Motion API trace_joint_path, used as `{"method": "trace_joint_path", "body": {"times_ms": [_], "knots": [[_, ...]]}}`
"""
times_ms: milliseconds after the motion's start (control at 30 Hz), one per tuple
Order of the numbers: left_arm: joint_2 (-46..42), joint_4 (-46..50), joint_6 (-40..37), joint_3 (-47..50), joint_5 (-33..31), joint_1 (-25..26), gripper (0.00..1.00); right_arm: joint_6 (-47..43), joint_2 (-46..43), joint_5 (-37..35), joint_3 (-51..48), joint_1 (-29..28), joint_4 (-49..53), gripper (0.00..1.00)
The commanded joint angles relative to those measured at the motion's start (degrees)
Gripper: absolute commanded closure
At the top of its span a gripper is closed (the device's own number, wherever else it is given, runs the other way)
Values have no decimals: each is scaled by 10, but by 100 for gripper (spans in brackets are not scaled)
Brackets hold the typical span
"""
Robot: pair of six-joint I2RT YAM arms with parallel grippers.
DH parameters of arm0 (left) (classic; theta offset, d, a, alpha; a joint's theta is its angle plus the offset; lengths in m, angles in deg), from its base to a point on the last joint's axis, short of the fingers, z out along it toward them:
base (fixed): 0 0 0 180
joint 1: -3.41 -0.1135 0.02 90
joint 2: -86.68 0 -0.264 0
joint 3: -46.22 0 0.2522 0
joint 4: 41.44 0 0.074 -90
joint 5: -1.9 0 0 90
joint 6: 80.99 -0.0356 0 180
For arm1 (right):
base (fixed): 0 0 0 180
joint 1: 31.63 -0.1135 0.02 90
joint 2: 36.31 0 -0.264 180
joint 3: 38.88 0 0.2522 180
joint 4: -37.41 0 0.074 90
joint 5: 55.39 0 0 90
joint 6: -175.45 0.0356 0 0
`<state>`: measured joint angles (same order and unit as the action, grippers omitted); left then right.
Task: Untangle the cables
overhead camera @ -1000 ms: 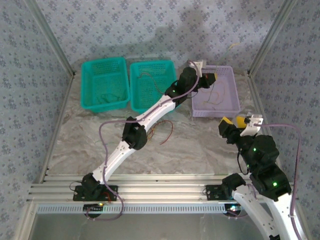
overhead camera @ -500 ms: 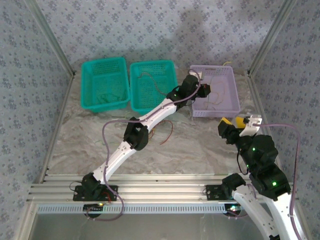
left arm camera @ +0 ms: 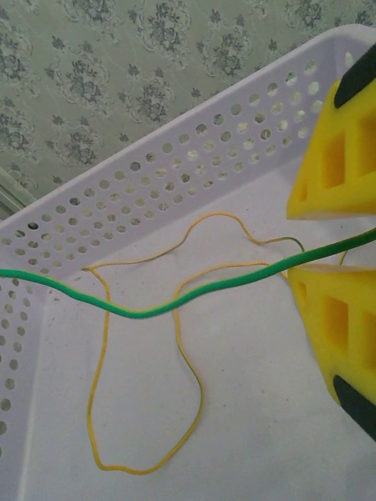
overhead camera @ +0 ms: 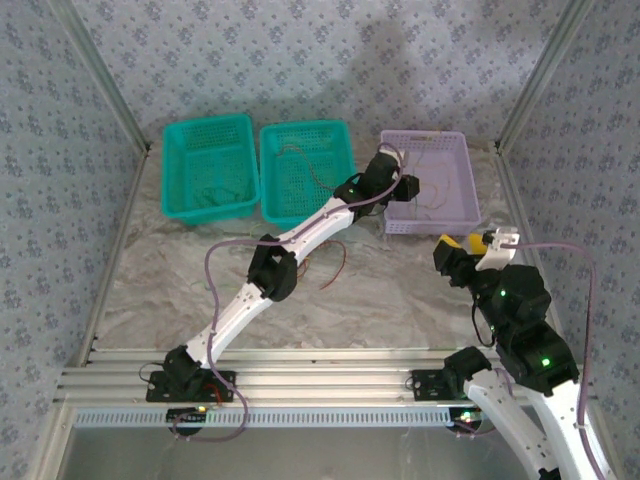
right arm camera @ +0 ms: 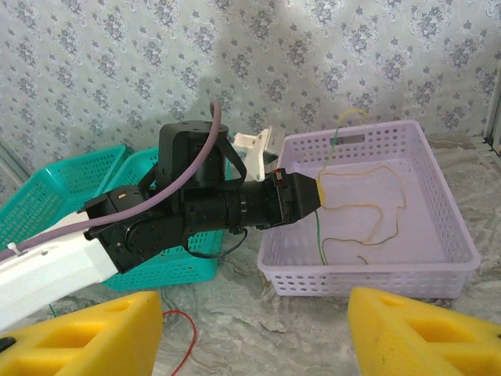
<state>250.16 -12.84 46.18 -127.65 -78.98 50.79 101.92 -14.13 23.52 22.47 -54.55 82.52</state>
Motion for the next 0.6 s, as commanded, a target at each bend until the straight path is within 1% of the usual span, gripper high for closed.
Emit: {"method": "trace_joint_path", "body": {"times_ms": [0,200,400,567], "knots": [[14,21,-17,0,-7,6,76,-1,2,7,-2,-3,-1,34],[13,25,-18,-1,-6,5,68,-2,3,8,-1,-3,-2,34],[-10,26,-31,-3,-15,4,52,-3,4,6,-2,-3,-2,34],[-46,27,-21,-3,-8,-2,37,-4,5,0,-1,-4,1,34]]}}
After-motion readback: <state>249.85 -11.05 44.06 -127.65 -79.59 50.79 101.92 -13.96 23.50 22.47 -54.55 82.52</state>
